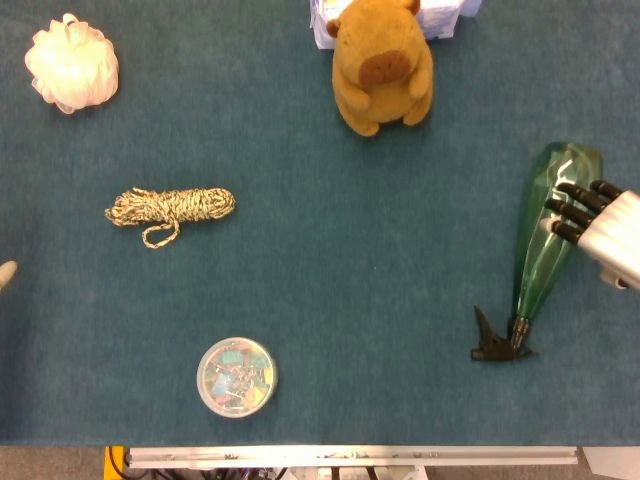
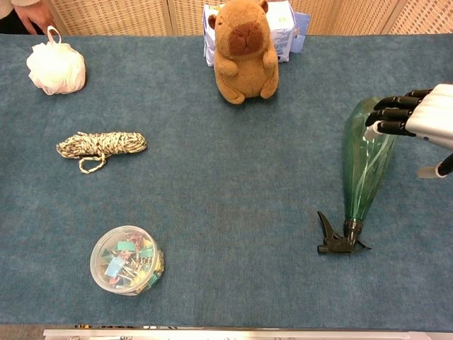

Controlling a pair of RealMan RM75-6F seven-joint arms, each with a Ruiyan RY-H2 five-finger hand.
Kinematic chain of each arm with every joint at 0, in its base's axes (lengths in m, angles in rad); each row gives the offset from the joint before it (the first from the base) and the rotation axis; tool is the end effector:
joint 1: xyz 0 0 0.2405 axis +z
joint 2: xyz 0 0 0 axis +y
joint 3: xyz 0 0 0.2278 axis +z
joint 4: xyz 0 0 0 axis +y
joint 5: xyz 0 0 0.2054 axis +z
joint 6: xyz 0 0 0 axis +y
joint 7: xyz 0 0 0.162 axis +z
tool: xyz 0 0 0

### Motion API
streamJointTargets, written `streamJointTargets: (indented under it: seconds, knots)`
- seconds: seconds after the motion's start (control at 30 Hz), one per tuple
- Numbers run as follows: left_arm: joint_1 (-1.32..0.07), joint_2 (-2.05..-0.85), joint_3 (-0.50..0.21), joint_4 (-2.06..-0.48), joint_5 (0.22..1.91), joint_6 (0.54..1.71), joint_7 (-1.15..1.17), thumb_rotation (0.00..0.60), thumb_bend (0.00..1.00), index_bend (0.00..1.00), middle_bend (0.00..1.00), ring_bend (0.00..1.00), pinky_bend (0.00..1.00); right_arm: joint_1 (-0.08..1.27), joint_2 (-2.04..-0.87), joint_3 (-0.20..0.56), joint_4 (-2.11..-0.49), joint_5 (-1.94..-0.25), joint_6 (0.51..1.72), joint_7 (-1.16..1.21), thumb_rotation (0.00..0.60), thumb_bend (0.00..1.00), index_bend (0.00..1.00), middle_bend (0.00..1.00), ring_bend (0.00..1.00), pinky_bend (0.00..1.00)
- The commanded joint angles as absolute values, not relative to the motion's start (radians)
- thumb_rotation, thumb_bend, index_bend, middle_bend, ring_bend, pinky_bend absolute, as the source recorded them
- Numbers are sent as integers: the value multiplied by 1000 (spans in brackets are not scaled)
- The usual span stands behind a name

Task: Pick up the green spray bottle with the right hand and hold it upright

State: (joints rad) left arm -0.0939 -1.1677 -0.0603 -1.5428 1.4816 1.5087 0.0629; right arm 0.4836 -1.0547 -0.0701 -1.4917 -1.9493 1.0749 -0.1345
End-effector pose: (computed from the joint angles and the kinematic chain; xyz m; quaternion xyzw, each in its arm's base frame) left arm -0.2910 0.2019 0.1494 -0.5967 -0.3549 -0.3745 0.6146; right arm -0.2287 -0.2467 0.0820 0.8917 -0.1315 0.2437 0.3580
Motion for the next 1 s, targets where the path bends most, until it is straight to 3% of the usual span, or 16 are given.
streamJointTargets:
  seconds: [0.03, 1.0]
  knots:
    - [-93, -1167, -61, -1543, 1480, 1510, 62, 600, 38, 538, 459, 239, 290, 503, -1074, -77, -1484, -1944, 1048, -155, 600, 0, 286, 234, 152, 302]
    - [-83, -1152, -66, -1554, 1472, 1519, 55, 600, 38, 556, 466, 239, 290, 630, -1203, -104, -1386, -1952, 920, -355, 600, 0, 253, 216, 135, 251]
